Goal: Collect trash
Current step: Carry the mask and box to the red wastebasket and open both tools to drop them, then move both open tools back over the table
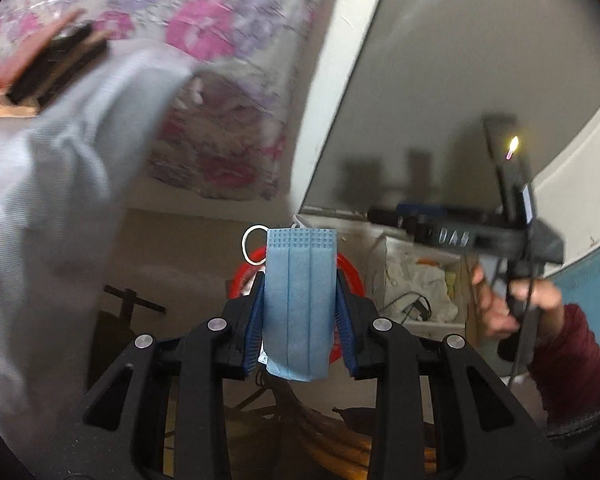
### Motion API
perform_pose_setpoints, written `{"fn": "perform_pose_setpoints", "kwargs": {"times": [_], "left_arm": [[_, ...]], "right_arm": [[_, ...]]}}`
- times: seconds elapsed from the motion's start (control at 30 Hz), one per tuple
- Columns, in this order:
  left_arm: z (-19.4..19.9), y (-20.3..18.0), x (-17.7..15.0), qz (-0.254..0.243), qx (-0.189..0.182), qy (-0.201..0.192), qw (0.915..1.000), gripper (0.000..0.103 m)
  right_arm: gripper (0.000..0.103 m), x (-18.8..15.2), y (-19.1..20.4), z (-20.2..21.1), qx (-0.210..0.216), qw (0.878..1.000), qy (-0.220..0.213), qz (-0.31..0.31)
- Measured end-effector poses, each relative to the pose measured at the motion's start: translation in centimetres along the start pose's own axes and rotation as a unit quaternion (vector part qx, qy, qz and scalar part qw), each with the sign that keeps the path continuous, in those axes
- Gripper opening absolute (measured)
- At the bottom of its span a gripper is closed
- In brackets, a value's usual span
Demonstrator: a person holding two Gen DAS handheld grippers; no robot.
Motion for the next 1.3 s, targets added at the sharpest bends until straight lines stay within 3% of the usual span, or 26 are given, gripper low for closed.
{"fn": "perform_pose_setpoints", "kwargs": {"times": [0.33, 0.47, 0.5, 0.9, 1.3], "left_arm": [[-5.2, -2.0, -0.4, -0.028, -0.027, 0.052, 0.9979, 0.038], [-5.1, -1.9, -0.5, -0.027, -0.018, 0.047, 0.9984, 0.075], [-4.6, -1.8, -0.5, -0.026, -0.017, 0.039, 0.9988, 0.08], [0.9, 1.6, 0.3, 0.02, 0.032, -0.02, 0.9991, 0.084], [8.4, 4.3, -0.8, 0.05, 0.084, -0.096, 0.9907, 0.085]], "right_arm": [[0.062, 1.0, -1.2, 1.3, 0.005, 1.0, -0.023, -0.01], [0.062, 1.0, -0.9, 1.5, 0.01, 1.0, -0.026, -0.008], [0.062, 1.0, -0.8, 1.5, 0.012, 1.0, -0.026, -0.007], [0.062, 1.0, 2.7, 3.0, 0.03, 0.998, -0.038, 0.029], [0.062, 0.9, 9.3, 6.6, 0.06, 0.992, -0.064, 0.09]]}}
Point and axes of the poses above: each gripper's, at about its wrist camera, not at the fingertips, and z roughly against the way its jaws point, y to its left, x to its top, the point moved 4 cm from there along -z, roughly the way its jaws point, and after that the axes turned 8 degrees about -z, right-handed, at the moved point
